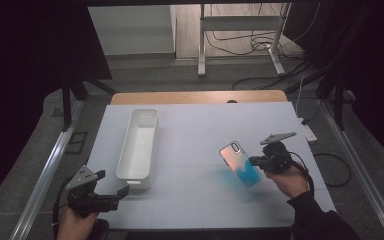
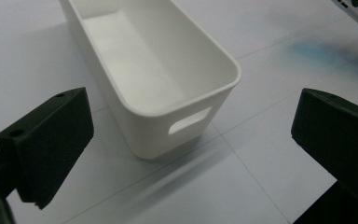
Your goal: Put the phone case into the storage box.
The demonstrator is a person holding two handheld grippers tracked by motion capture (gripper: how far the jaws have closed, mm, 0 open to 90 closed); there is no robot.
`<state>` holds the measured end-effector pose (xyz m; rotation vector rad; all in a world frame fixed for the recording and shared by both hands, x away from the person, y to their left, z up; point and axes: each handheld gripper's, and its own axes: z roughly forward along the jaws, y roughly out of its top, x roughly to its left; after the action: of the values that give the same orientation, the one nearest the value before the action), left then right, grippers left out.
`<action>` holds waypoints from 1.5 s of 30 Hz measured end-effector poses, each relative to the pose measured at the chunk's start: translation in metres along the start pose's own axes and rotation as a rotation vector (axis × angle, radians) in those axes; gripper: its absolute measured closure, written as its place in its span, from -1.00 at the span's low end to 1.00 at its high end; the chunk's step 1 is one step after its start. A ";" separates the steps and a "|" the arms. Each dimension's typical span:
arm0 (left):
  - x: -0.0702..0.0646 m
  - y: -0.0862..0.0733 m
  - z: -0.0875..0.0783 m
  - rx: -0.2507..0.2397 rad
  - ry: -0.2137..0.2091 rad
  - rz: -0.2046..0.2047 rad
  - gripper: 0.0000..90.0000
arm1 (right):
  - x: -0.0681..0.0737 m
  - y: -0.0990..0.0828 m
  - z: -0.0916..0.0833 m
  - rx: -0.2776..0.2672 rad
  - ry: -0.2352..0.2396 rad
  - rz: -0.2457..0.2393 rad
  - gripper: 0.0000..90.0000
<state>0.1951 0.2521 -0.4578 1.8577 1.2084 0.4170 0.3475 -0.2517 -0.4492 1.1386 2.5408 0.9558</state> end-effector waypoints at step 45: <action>-0.042 0.074 0.073 0.012 -0.204 0.102 -0.95 | 0.017 0.037 -0.012 -0.185 0.024 -0.035 0.94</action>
<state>0.2661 0.1690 -0.4337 1.9260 0.9849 0.2687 0.3528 -0.2271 -0.4152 1.0326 2.4222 1.1740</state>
